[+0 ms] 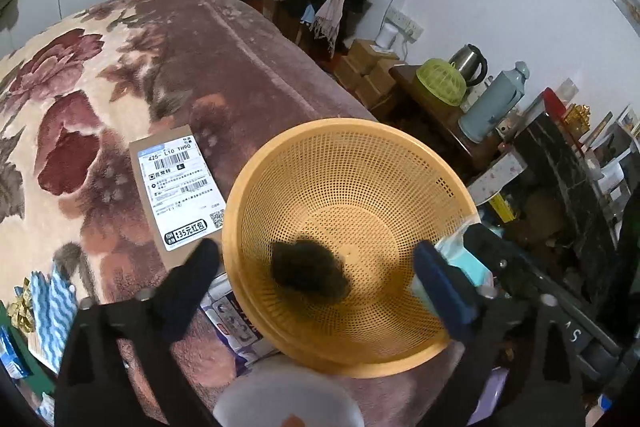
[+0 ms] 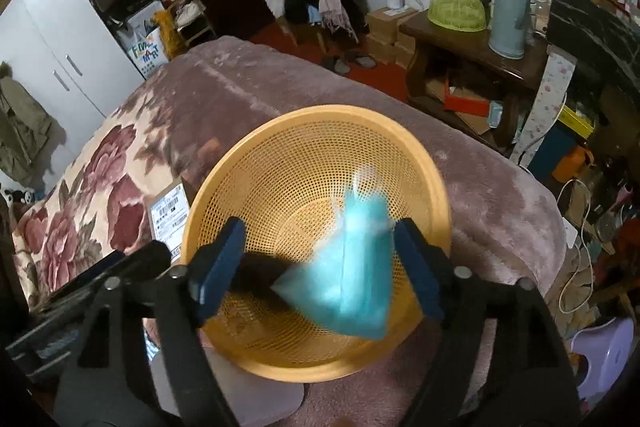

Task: Organize soft objects
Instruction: 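Open both tools to drop the scrunchie and mask into the basket, then move both open tools back over the items on the blanket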

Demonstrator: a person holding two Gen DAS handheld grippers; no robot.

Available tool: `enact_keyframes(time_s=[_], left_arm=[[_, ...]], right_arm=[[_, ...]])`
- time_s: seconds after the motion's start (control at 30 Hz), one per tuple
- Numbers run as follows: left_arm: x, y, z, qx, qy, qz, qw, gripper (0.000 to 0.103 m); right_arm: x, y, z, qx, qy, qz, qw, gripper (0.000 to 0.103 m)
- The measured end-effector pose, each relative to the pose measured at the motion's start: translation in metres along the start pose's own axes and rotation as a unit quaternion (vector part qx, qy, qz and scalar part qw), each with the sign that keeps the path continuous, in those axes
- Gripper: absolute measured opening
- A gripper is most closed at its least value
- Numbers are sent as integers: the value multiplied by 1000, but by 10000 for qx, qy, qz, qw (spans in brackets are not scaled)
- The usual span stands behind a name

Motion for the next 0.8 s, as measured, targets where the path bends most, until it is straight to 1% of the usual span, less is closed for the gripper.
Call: enact_keyframes(time_s=[0.17, 0.2, 0.23, 0.27, 0.3, 0.4, 0.5, 0.63, 0.8], left_arm=[[13, -1, -19, 159, -202, 200, 9995, 101], [16, -1, -24, 176, -271, 235, 9992, 101], [19, 0, -28, 180, -334, 259, 9989, 102], [23, 2, -34, 172, -423, 284, 9986, 102], [26, 5, -40, 146, -547, 310, 9979, 102], [35, 12, -59, 121, -816, 339, 9960, 102], [43, 21, -78, 195, -914, 314, 9951, 102], [55, 32, -105, 224, -1046, 318, 9938, 102], [69, 48, -153, 400, -1253, 289, 9909, 102]], right_arm=[[5, 0, 0, -50, -42, 31, 10000, 80], [6, 0, -1, -39, -38, 28, 10000, 82], [6, 2, -2, -26, -16, -5, 10000, 91], [7, 3, -3, -12, -20, -21, 10000, 96], [8, 4, -5, 14, -34, -19, 10000, 103], [13, 11, -15, 174, 21, -34, 9998, 103], [17, 20, -26, 307, 71, -93, 9995, 103], [21, 31, -44, 392, -34, -144, 9991, 103], [19, 45, -83, 669, -184, -229, 9973, 103]])
Point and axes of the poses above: each gripper's, at about its wrist camera, not at the fingertips, and x roughly against the way its jaws point, z to its right, y to its underside, the point moved 8 cm from there along -x, roughly the way its jaws point, and after that the axes turned 14 degrees about -y, right-handed, at the moved point
